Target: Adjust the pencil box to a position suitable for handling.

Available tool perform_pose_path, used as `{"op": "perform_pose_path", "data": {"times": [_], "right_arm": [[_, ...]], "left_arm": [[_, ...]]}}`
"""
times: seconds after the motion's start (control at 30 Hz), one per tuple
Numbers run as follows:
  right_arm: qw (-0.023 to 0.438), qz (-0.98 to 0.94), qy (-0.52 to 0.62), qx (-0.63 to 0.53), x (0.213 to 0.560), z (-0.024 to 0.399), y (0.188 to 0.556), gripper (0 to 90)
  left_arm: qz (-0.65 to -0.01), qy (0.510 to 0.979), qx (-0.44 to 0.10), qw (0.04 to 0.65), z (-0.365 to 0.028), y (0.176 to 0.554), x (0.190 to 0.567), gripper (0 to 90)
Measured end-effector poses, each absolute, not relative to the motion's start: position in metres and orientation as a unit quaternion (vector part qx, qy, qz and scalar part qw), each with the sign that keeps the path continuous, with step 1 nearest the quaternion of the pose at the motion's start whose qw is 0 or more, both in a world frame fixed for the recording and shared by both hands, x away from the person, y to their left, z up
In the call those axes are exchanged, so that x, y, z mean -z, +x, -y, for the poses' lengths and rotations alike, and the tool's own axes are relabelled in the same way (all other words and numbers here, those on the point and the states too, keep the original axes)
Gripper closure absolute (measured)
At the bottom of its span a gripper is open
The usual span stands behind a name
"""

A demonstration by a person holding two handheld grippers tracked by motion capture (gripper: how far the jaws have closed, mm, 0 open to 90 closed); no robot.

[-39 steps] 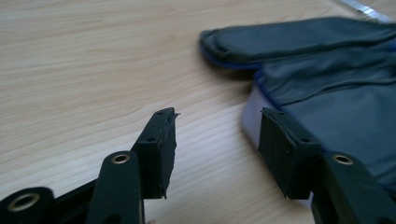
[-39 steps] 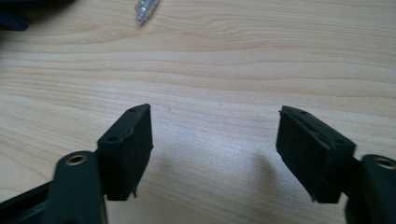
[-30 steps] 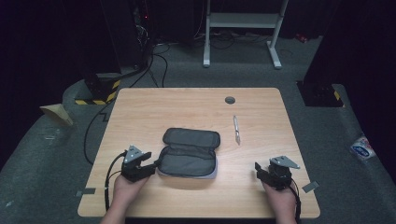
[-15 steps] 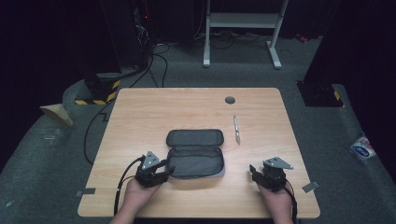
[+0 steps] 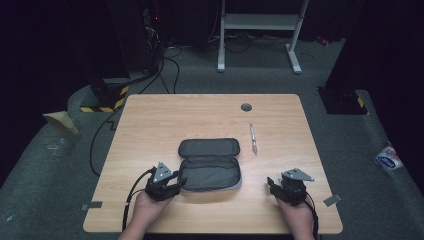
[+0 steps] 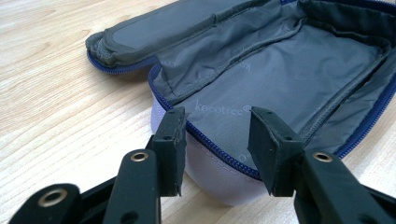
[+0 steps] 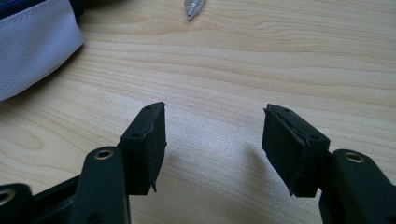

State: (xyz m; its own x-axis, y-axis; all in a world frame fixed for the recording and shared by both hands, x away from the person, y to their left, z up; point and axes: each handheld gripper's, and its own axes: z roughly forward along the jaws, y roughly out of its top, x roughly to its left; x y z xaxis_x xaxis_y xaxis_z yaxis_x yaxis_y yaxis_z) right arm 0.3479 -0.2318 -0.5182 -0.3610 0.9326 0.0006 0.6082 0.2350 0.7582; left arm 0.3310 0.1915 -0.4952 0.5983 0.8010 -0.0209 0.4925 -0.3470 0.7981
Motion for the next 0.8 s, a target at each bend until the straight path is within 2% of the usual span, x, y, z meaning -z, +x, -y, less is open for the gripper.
{"op": "perform_pose_path", "data": {"times": [0.23, 0.5, 0.67, 0.8], "right_arm": [[0.234, -0.75, 0.514, -0.345, 0.518, 0.232, 0.348, 38.9], [0.236, -0.752, 0.511, -0.343, 0.519, 0.231, 0.348, 38.4], [0.235, -0.753, 0.511, -0.342, 0.519, 0.231, 0.348, 38.4], [0.234, -0.753, 0.511, -0.342, 0.519, 0.231, 0.348, 38.3]], "left_arm": [[-0.41, 0.795, -0.195, 0.402, -0.193, 0.331, 0.496, 57.9], [-0.405, 0.778, -0.208, 0.433, -0.196, 0.327, 0.486, 50.8], [-0.424, 0.753, -0.22, 0.453, -0.216, 0.329, 0.477, 48.4], [-0.45, 0.743, -0.23, 0.438, -0.233, 0.335, 0.482, 44.8]]}}
